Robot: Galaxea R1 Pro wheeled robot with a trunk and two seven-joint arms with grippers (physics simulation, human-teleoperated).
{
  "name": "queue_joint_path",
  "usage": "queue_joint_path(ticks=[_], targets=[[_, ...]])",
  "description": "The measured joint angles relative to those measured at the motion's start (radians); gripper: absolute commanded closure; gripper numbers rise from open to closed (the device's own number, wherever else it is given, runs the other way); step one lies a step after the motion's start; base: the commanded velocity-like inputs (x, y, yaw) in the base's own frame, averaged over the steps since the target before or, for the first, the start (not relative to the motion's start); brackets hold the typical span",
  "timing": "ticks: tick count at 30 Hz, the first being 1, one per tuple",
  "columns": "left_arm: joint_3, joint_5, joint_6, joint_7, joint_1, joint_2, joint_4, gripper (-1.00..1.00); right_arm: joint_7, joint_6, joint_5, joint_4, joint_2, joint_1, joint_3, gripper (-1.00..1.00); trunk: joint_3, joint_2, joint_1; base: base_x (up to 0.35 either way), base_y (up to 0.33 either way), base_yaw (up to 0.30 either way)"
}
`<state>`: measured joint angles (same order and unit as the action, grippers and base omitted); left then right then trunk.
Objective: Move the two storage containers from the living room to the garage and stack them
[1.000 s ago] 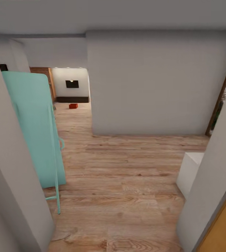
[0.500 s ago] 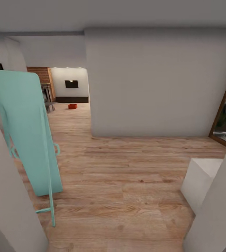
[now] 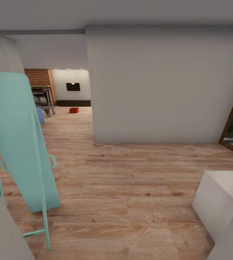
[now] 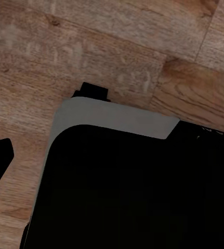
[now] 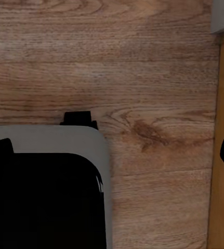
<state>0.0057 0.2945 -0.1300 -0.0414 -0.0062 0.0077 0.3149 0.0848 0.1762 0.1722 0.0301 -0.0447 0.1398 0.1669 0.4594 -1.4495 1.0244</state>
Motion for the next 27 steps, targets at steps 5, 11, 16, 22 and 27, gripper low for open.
queue_joint_path(ticks=[5, 11, 16, 22, 27], targets=[[0.000, 0.000, 0.000, -0.001, 0.000, 0.001, 0.000, -1.00, 0.002, 0.003, -0.001, 0.000, -0.001, 0.000, -0.001, -1.00, 0.000, 0.000, 0.000, 0.325, 0.000, 0.000], [-0.001, 0.000, 0.000, -0.001, 0.000, 0.001, -0.001, -1.00, 0.002, 0.005, -0.001, 0.000, -0.002, 0.000, -0.001, -1.00, 0.000, 0.000, 0.000, 0.325, 0.000, 0.000], [-0.001, 0.000, 0.000, -0.001, 0.000, 0.003, -0.001, -1.00, 0.000, 0.005, -0.002, 0.000, -0.004, 0.000, 0.000, -1.00, 0.000, 0.000, 0.000, 0.325, 0.000, 0.000], [-0.001, 0.001, 0.000, -0.001, 0.000, 0.003, -0.002, -1.00, -0.001, 0.005, -0.002, 0.000, -0.005, 0.000, 0.001, -1.00, 0.000, 0.000, 0.000, 0.325, 0.000, 0.000], [-0.001, 0.002, 0.000, -0.001, 0.000, 0.004, -0.002, -1.00, -0.002, 0.005, -0.003, -0.001, -0.005, 0.000, 0.001, -1.00, 0.000, 0.000, 0.000, 0.325, 0.000, 0.000]])
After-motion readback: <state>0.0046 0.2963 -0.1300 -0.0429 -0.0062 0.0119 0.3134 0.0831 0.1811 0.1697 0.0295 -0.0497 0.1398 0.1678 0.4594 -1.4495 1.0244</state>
